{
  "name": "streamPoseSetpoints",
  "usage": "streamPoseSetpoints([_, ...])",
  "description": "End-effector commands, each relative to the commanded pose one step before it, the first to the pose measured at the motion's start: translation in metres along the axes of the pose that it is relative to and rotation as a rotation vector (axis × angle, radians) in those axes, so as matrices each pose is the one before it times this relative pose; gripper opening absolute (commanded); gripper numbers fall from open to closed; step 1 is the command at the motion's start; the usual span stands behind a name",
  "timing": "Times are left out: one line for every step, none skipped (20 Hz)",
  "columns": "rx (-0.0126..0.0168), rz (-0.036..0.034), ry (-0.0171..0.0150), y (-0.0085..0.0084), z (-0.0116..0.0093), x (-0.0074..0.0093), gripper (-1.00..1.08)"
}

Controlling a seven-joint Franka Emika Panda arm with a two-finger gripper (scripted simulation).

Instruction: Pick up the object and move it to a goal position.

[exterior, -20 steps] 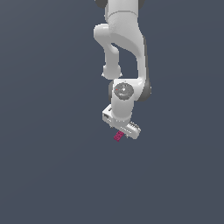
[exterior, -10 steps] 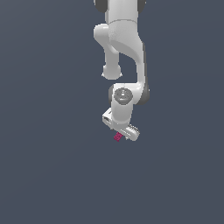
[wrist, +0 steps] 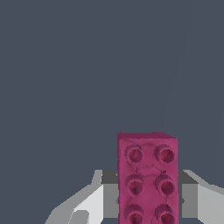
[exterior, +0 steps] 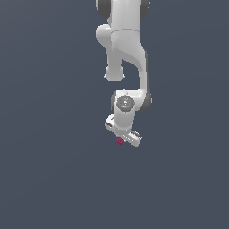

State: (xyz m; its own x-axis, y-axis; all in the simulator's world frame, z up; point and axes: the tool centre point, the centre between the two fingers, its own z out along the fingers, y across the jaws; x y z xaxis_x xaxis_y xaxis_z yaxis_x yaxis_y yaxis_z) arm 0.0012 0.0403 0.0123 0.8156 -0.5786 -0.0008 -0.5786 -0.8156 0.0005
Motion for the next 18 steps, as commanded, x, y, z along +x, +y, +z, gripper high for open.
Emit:
streamPoseSetpoints([0.00058,0.00003,0.00071,-0.00028,0.0002,0.00035,-1.0])
streamPoseSetpoints([0.0,0.0,0.0,0.0,0.0,0.0,-1.0])
streamPoseSetpoints([0.0,0.0,0.0,0.0,0.0,0.0,-1.0])
streamPoseSetpoints([0.0,0.0,0.0,0.0,0.0,0.0,-1.0])
streamPoseSetpoints([0.0,0.0,0.0,0.0,0.0,0.0,-1.0])
streamPoseSetpoints([0.0,0.0,0.0,0.0,0.0,0.0,-1.0])
streamPoseSetpoints([0.0,0.0,0.0,0.0,0.0,0.0,-1.0])
streamPoseSetpoints([0.0,0.0,0.0,0.0,0.0,0.0,-1.0])
streamPoseSetpoints([0.0,0.0,0.0,0.0,-0.00023,-0.00011,-1.0])
streamPoseSetpoints([0.0,0.0,0.0,0.00011,-0.0002,-0.00003,-1.0])
streamPoseSetpoints([0.0,0.0,0.0,0.00033,-0.0006,-0.00009,-1.0])
streamPoseSetpoints([0.0,0.0,0.0,0.00054,-0.001,-0.00015,-1.0])
streamPoseSetpoints([0.0,0.0,0.0,0.00076,-0.0014,-0.00021,-1.0])
streamPoseSetpoints([0.0,0.0,0.0,0.00098,-0.0018,-0.00028,-1.0])
streamPoseSetpoints([0.0,0.0,0.0,0.0012,-0.0022,-0.00034,-1.0])
streamPoseSetpoints([0.0,0.0,0.0,0.00142,-0.0026,-0.0004,-1.0])
streamPoseSetpoints([0.0,0.0,0.0,0.00164,-0.00301,-0.00046,-1.0])
streamPoseSetpoints([0.0,0.0,0.0,0.00186,-0.00342,-0.00052,-1.0])
